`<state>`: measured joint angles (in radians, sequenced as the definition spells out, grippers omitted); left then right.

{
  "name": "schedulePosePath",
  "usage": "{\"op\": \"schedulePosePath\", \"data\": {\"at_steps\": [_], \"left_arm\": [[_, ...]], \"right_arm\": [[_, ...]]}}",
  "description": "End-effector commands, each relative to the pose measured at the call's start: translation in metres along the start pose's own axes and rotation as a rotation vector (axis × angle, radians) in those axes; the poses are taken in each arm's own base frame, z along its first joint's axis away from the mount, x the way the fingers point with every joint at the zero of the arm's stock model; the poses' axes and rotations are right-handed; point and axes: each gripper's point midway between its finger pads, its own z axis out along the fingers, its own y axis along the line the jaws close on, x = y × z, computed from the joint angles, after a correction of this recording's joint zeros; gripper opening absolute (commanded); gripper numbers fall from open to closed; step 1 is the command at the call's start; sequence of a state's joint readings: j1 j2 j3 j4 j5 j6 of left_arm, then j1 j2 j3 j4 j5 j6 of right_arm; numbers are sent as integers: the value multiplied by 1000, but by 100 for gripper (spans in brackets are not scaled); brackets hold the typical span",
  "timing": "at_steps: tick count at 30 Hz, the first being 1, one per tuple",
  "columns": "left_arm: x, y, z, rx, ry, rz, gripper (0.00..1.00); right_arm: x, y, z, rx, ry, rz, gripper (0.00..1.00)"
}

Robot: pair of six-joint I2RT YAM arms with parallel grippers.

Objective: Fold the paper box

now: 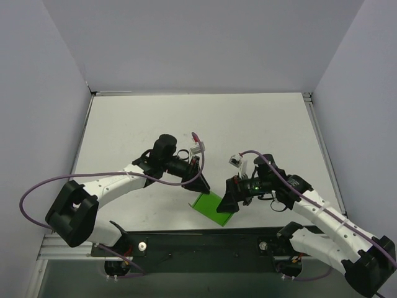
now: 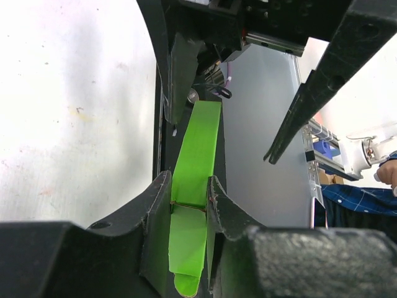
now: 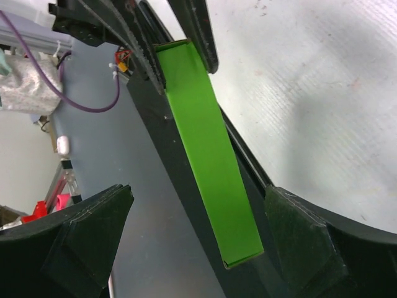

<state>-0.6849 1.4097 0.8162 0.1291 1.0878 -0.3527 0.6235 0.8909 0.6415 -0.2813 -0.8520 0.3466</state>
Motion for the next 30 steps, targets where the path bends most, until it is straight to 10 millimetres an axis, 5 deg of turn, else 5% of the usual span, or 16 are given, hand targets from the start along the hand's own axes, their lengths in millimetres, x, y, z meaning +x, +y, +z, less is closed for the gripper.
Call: {"op": "schedulePosePath", "data": {"at_steps": [1,4,11,14,15,17,18,20,25,27,30], "left_arm": [[-6,1,-2,-14,3,36,0],[-6,0,-3,-13,5,41,0],[-7,-6,-4,11,4,60,0],[-12,-8,-5,23,-10,60,0],[-15,-7,-6,19,-20,59,6],[-29,1,-14,-23,-64,54,36],[-36,7,-19,-55,-90,52,75],[-66,28,-43,-180,-199,51,97],[-117,62,-129,-520,-464,64,97],[-118,65,-153,-603,-521,71,97],[-110,71,-163,-678,-516,69,97]], "right_arm": [[1,-11,2,46,15,-36,92],[0,-12,9,24,11,-26,73],[-7,-4,22,-81,-25,-5,50],[-9,0,24,-111,-35,7,20],[-14,2,24,-122,-53,-2,18],[-18,-3,26,-104,-70,16,18],[-18,-10,27,-79,-71,44,17],[-27,-35,24,-1,-121,124,16],[-48,-94,1,157,-300,348,16],[-60,-119,-16,233,-392,412,16],[-72,-164,-42,355,-525,554,16]]}}
